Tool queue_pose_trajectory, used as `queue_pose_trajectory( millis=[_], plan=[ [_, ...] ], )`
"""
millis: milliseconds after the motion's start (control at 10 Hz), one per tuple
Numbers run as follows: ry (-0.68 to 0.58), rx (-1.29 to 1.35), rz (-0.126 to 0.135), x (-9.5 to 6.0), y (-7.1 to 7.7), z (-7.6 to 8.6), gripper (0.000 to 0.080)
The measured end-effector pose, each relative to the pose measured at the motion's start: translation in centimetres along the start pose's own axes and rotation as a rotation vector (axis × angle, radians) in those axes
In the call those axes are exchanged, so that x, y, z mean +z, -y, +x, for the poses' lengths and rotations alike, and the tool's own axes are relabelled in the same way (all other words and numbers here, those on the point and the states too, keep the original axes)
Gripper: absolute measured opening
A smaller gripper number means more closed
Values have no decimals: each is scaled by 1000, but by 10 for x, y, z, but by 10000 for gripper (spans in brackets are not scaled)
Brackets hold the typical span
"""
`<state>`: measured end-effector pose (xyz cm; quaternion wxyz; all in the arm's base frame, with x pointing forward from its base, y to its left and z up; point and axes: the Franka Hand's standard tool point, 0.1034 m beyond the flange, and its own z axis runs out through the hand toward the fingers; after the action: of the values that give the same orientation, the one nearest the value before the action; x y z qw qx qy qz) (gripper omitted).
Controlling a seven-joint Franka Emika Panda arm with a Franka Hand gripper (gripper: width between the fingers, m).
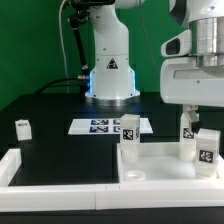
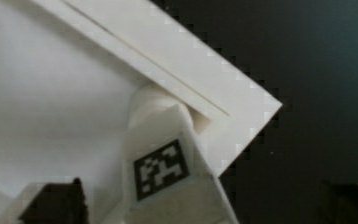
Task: Assemble square table
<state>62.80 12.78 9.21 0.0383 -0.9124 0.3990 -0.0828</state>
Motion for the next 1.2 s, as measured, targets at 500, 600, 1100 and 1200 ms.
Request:
queue_pose_trajectory(
  millis=[500, 600, 1100, 1200],
  plan=[
    [-22, -379, -18, 7, -7, 15, 624],
    [-22, -379, -19, 7, -7, 15, 624],
    [-17, 14, -26, 8, -10, 14, 289],
    [-3, 163, -46, 8, -11, 11, 289]
  ],
)
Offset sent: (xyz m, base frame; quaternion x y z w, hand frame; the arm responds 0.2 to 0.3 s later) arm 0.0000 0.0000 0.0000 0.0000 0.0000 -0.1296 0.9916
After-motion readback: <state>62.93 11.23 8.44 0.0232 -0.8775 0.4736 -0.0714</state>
